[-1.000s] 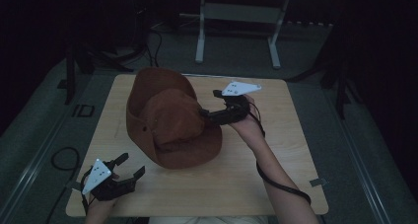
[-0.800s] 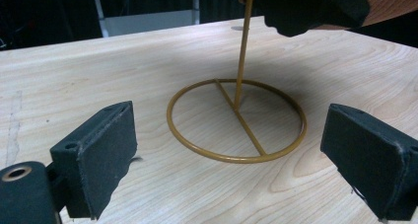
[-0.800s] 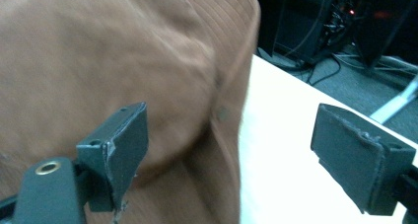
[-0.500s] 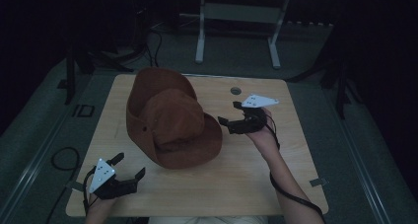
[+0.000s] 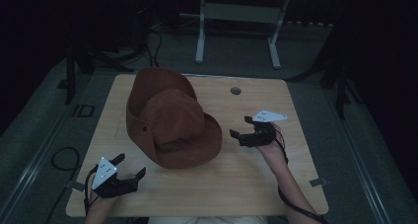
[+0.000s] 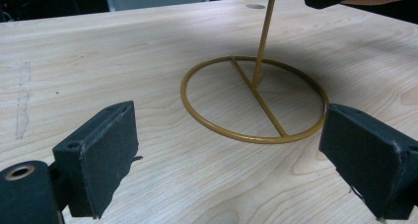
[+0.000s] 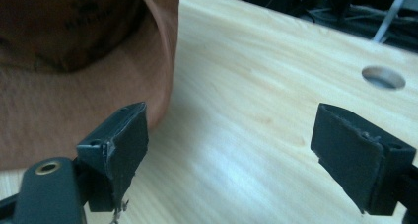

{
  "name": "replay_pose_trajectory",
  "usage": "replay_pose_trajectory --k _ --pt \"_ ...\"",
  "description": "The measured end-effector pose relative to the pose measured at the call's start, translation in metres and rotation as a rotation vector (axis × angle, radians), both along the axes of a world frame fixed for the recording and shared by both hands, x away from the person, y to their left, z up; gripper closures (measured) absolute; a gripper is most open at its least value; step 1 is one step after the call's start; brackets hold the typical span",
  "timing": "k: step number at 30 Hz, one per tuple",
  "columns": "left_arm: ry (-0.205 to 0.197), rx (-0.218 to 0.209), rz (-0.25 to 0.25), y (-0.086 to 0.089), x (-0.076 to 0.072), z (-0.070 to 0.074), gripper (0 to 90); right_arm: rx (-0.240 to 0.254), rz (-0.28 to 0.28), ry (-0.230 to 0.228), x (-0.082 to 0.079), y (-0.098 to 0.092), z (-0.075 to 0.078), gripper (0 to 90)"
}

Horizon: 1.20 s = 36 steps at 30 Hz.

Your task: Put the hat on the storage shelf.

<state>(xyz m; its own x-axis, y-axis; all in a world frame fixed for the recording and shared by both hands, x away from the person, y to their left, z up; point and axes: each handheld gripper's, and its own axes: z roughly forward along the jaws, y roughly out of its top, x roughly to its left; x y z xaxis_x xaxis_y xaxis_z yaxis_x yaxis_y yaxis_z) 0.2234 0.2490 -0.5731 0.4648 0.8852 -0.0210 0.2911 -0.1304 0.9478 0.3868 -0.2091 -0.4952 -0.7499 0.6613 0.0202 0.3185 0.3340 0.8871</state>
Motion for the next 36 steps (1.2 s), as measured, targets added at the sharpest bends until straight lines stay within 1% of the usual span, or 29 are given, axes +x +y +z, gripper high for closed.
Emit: replay_pose_trajectory --k 3,4,6,7,9,10,13,14,15,18,20,21,22,23,27,28,29,31,32,36 --pt "0.002 0.002 0.002 0.0 0.0 -0.001 8.5 0.007 -0.005 0.007 -0.004 -0.005 -0.005 14.4" --pt "0.003 0.002 0.003 0.0 0.001 -0.001 8.5 0.008 -0.015 -0.002 -0.009 -0.009 -0.008 14.4" --pt "0.009 0.004 0.021 0.001 0.001 -0.001 8.5 -0.005 -0.018 -0.006 -0.013 -0.013 -0.011 14.4" --pt "0.009 0.004 0.021 0.001 0.001 -0.001 8.5 -0.005 -0.02 -0.002 -0.015 -0.017 -0.014 14.4" --pt "0.009 0.004 0.025 0.002 0.001 -0.001 8.5 -0.005 -0.02 -0.002 -0.015 -0.017 -0.014 14.4" --pt "0.014 0.005 0.035 0.002 0.002 -0.001 8.5 -0.003 -0.022 0.009 -0.022 -0.025 -0.019 14.4" --pt "0.013 0.0 0.042 0.003 0.002 -0.001 8.5 -0.008 -0.022 0.016 -0.029 -0.033 -0.024 14.4" --pt "0.015 -0.001 0.045 0.003 0.002 -0.001 8.5 -0.008 -0.022 0.016 -0.029 -0.033 -0.024 14.4" --pt "0.012 0.001 0.049 0.003 0.002 -0.001 8.5 -0.012 -0.026 0.021 -0.033 -0.038 -0.027 14.3" --pt "0.012 -0.008 0.065 0.004 0.002 -0.001 8.5 -0.008 -0.033 0.028 -0.037 -0.044 -0.031 14.3" --pt "0.012 -0.001 0.077 0.004 0.002 -0.001 8.5 -0.009 -0.046 0.033 -0.04 -0.05 -0.035 14.3" --pt "0.011 -0.006 0.079 0.005 0.002 -0.001 8.5 -0.006 -0.055 0.044 -0.042 -0.056 -0.04 14.2" --pt "0.012 -0.007 0.082 0.005 0.002 -0.001 8.5 -0.006 -0.055 0.044 -0.042 -0.056 -0.04 14.2" --pt "0.011 -0.007 0.084 0.005 0.001 -0.001 8.5 -0.002 -0.066 0.054 -0.045 -0.063 -0.044 14.2" --pt "0.012 -0.007 0.094 0.006 0.001 -0.001 8.5 0.002 -0.094 0.064 -0.05 -0.076 -0.048 14.2" --pt "0.011 -0.007 0.096 0.007 0.001 -0.001 8.5 0.002 -0.094 0.064 -0.05 -0.076 -0.048 14.2" --pt "0.011 -0.007 0.099 0.007 0.001 -0.001 8.5 0.004 -0.107 0.071 -0.052 -0.083 -0.049 14.1" --pt "0.009 -0.013 0.108 0.007 0.0 0.0 8.5 0.007 -0.124 0.076 -0.055 -0.089 -0.051 14.0" --pt "0.01 -0.012 0.11 0.008 0.0 0.0 8.5 0.007 -0.124 0.076 -0.055 -0.089 -0.051 14.0" --pt "0.009 -0.017 0.12 0.008 -0.001 0.001 8.5 0.014 -0.144 0.094 -0.059 -0.102 -0.058 14.0"
